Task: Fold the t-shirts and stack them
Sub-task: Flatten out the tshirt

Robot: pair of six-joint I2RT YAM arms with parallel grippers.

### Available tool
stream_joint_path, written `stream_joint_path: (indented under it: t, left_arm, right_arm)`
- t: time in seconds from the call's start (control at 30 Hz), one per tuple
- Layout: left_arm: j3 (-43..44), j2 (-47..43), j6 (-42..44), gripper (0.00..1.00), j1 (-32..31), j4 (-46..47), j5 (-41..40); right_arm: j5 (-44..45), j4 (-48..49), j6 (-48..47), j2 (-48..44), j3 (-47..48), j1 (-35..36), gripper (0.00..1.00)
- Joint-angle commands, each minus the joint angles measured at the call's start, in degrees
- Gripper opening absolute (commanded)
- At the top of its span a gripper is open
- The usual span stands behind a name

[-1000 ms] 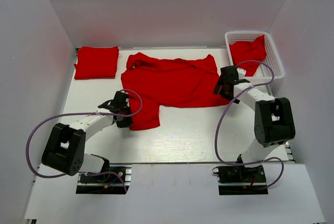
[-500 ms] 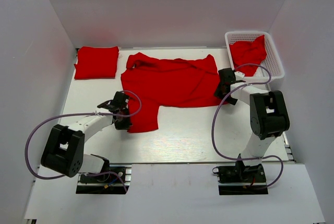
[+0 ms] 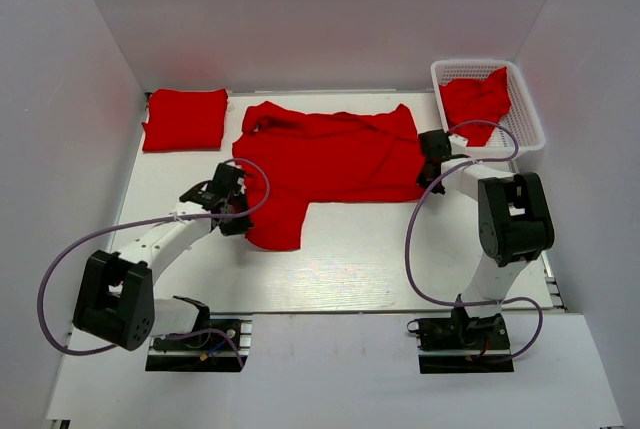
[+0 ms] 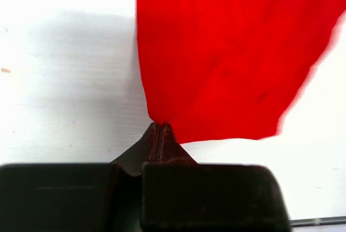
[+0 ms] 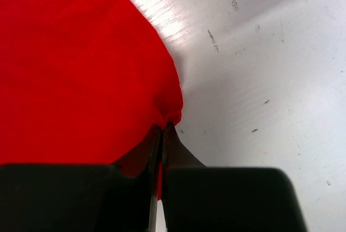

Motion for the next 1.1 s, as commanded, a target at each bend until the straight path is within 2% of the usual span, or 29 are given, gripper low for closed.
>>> stream_joint_path:
  t: [0.0, 0.23, 0.5, 0.53, 0.63, 0.77, 0.9, 1.07]
  left_arm:
    - [4.6, -5.1, -0.4, 0.0, -0.3, -1.0, 1.3]
    - [18.9, -11.6, 1.6, 0.0, 0.2, -2.7, 0.0]
    - [42.3, -13.3, 6.4, 0.0, 0.8, -2.9, -2.6]
    - [47.2, -13.3, 7.3, 0.0, 0.8, -2.9, -3.3]
    - [55.5, -13.3, 8.6, 0.0, 0.8, -4.3, -4.4]
    - [61.7, -15.5, 11.0, 0.0, 0.8, -3.6, -4.4]
    - [67.6, -17.1, 13.9, 0.0, 0.8, -3.6, -2.3]
    - [78.9, -16.6, 16.0, 0.0, 0.8, -5.9, 1.0]
  right_arm:
    - [0.7, -1.9, -1.5, -2.7, -0.7, -0.1, 0.0]
    - [-1.0, -5.2, -8.2, -18.8, 3.0, -0.2, 0.0]
    - [-4.1, -11.6, -14.2, -32.1, 15.6, -0.3, 0.0]
    - [-4.9, -12.1, -14.3, -34.6, 18.7, -0.2, 0.0]
    - [-5.9, -13.8, -16.3, -37.6, 22.7, -0.3, 0.0]
    - [-6.7, -15.1, -17.8, -42.9, 27.2, -0.2, 0.0]
    - [-10.1, -16.9, -19.8, -46.4, 33.6, -0.1, 0.0]
    - [-12.5, -20.5, -20.7, -49.2, 42.5, -0.2, 0.0]
